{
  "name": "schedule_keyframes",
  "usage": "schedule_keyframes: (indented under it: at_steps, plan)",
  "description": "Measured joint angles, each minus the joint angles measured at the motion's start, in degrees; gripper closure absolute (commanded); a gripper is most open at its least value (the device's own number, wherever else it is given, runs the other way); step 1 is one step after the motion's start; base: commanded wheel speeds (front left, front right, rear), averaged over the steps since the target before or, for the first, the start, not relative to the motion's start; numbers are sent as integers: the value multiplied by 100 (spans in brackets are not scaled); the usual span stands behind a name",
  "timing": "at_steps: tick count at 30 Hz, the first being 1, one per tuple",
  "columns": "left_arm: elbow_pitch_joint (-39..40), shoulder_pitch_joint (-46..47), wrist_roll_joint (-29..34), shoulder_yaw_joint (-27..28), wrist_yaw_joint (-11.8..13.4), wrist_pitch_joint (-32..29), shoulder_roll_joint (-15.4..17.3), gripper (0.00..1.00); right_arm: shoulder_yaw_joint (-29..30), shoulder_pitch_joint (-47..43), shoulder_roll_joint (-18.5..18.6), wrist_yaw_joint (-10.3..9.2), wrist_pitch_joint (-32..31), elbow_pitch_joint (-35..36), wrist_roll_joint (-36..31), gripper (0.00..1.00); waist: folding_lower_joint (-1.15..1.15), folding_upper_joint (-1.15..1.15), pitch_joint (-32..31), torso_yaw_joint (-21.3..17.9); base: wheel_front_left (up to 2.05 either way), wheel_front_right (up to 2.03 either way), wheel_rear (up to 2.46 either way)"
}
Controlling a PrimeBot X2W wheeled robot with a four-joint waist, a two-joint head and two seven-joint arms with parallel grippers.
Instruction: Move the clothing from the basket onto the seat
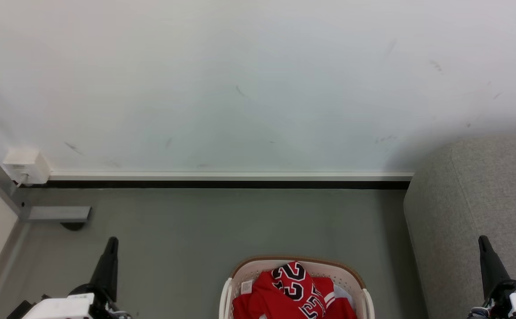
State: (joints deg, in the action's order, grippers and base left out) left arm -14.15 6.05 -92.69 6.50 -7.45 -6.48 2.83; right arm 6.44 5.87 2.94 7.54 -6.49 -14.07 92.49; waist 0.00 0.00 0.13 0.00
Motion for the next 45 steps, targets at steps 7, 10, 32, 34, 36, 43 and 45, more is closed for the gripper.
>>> schedule_keyframes:
  at_steps: [7, 10, 32, 34, 36, 43, 45]
  plan:
    - [0, 0, 0, 1, 0, 0, 0, 100, 1, 0, 0, 0, 0, 0, 0, 100, 0, 0, 0, 0, 0, 0, 0]
    - [0, 0, 0, 1, 0, 0, 0, 100, 1, 0, -1, 0, 0, 0, 0, 100, 0, 0, 0, 0, 0, 0, 0]
    - [0, 0, 0, 1, -1, 0, -1, 100, 2, 0, -1, 0, -1, 0, 0, 100, 0, 0, 0, 0, 0, 0, 0]
    - [0, 0, 0, 1, 0, 0, -1, 100, 2, 0, -1, 0, -1, 0, 0, 100, 0, 0, 0, 0, 0, 0, 0]
    - [0, 0, 0, 1, 0, 0, -1, 100, 2, 0, -1, 0, -1, 0, 0, 100, 0, 0, 0, 0, 0, 0, 0]
    - [0, 0, 0, 1, -1, 0, -1, 100, 2, 0, -1, 0, -1, 0, 0, 100, 0, 0, 0, 0, 0, 0, 0]
    - [0, 0, 0, 1, 0, 0, -1, 100, 2, 0, -1, 0, -1, 0, 0, 100, 0, 0, 0, 0, 0, 0, 0]
